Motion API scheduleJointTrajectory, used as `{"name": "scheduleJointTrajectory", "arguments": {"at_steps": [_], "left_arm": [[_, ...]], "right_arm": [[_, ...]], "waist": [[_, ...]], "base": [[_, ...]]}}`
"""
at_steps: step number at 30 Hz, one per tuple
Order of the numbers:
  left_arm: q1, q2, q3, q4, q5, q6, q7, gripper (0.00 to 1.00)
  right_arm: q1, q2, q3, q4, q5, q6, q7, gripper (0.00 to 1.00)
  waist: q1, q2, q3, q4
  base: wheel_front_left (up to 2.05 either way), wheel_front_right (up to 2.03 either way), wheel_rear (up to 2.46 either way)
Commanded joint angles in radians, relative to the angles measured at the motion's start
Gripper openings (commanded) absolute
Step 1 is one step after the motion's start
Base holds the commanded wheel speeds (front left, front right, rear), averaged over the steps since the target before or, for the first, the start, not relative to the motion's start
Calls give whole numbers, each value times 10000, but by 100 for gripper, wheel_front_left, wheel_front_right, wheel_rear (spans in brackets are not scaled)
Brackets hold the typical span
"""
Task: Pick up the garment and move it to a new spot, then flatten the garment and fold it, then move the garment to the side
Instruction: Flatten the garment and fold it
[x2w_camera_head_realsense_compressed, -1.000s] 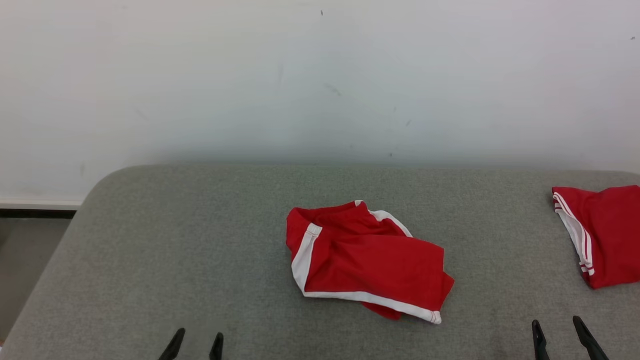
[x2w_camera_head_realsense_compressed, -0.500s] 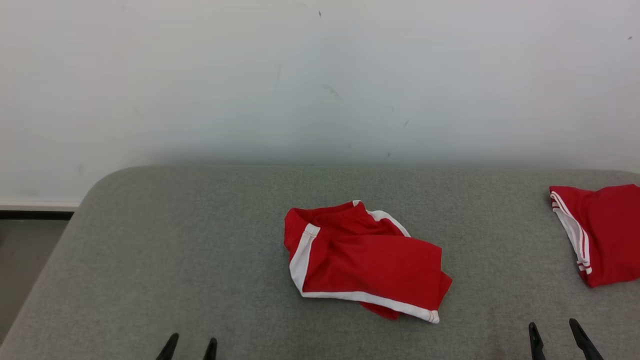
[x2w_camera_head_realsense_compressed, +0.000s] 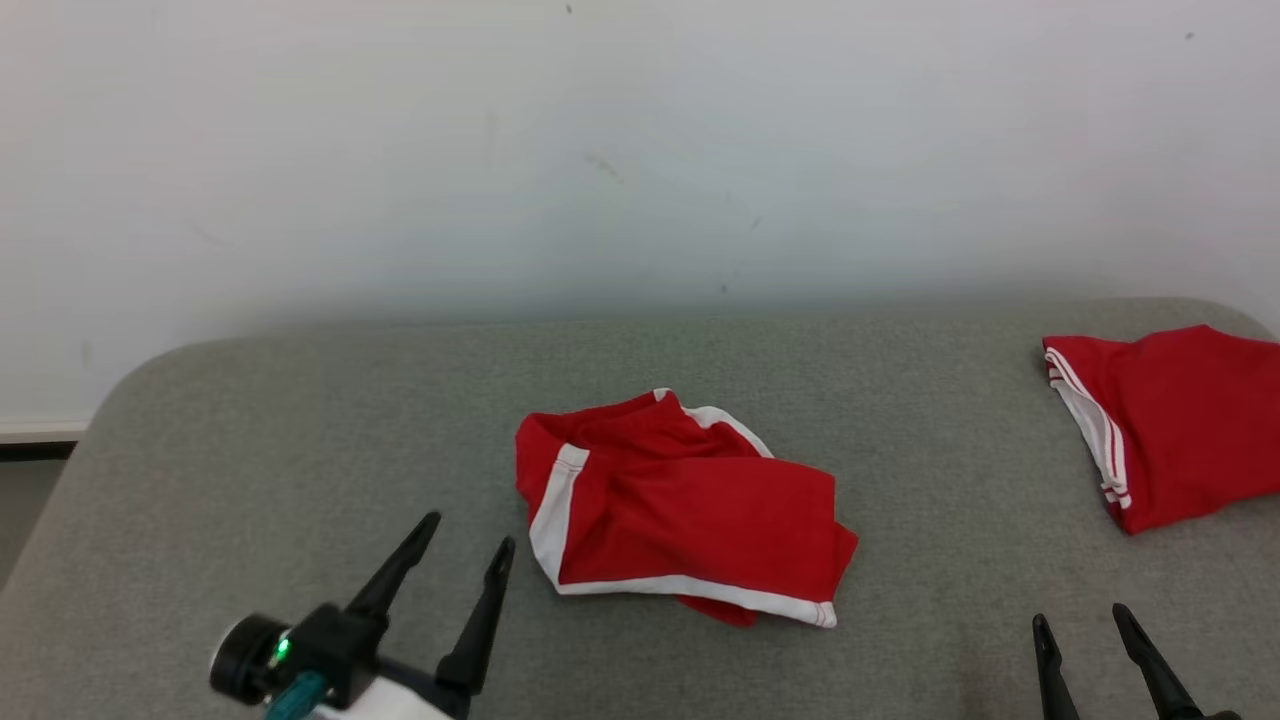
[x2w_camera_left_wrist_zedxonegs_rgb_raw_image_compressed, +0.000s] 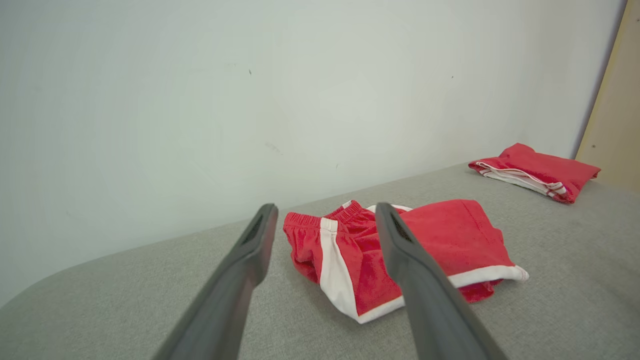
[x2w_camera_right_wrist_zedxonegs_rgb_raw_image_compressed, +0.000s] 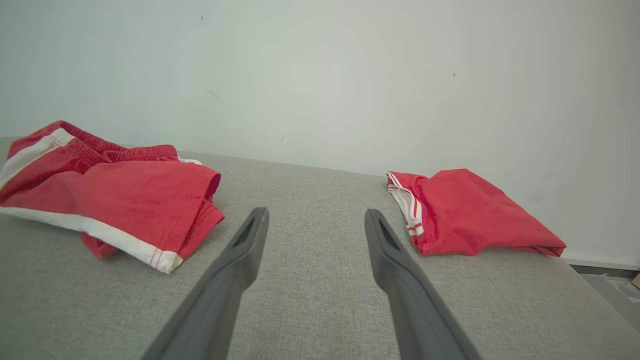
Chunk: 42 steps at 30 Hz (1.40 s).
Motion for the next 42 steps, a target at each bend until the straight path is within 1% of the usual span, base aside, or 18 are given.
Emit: {"name": "scheduleJointTrajectory", "arguments": {"at_steps": [1,3,4,5,9,12,19,21,24,26,32,34,39,42], "left_arm": [[-638,215,-415,395,185,-34,2,100],[-1616,461,-1168,826,-23,-39,2,100],[-1616,461,-1168,826,-23,-39,2,100],[-2015,636,-1519,1150,-201,-39,101,100],[-3876,1371,-3259,2483,-1084,-27,902,100],[-5124,1744,-4269,3357,-1816,-29,1434,100],[-7162,2540,-6759,4825,-3313,-29,2594,100],[-7600,2769,-7291,5116,-3703,-29,2692,100],[-8032,2955,-8023,5601,-4165,-29,2789,100],[-8196,2928,-8437,5840,-4627,-31,2885,100],[-8494,3188,-9627,6129,-5799,-30,3217,100],[-8621,3308,-9921,6192,-6062,-30,3226,100],[-8602,3374,-10413,6200,-6732,-32,3438,100],[-8382,3389,-10610,5994,-7152,-32,3799,100]], "right_arm": [[-163,-9,53,-19,5,-26,-22,100],[-267,-7,125,-23,14,-26,-22,100],[-267,-7,125,-23,14,-26,-22,100],[-316,-13,169,-25,15,-26,-22,100],[-386,-17,283,27,31,-26,-22,100],[-490,-108,434,67,-5,-26,-22,100],[-778,-215,523,-32,7,-26,-22,100],[-816,-225,543,-13,-17,-26,-22,100],[-766,-225,617,48,-46,-26,-22,100],[-743,-224,664,74,-44,-26,-22,100],[-741,-204,734,117,-50,-26,-22,100],[-732,-212,713,113,-44,-26,-22,100],[-700,-218,647,97,-45,-24,-22,100],[-714,-210,644,110,-27,-26,-22,100]], "waist": [[0,0,208,-322],[0,0,346,-584],[0,0,346,-584],[0,0,426,-732],[0,0,674,-1189],[0,0,914,-1511],[0,0,1452,-2060],[0,0,1555,-2119],[0,0,1655,-2134],[0,0,1677,-2124],[0,0,1696,-2033],[0,0,1702,-1963],[0,0,1728,-1783],[0,0,1746,-1701]], "base": [[0,0,0],[0,0,0],[0,0,0],[0,0,0],[0,0,0],[0,0,0],[0,0,0],[0,0,0],[0,0,0],[0,0,0],[0,0,0],[0,0,0],[0,0,0],[0,0,0]]}}
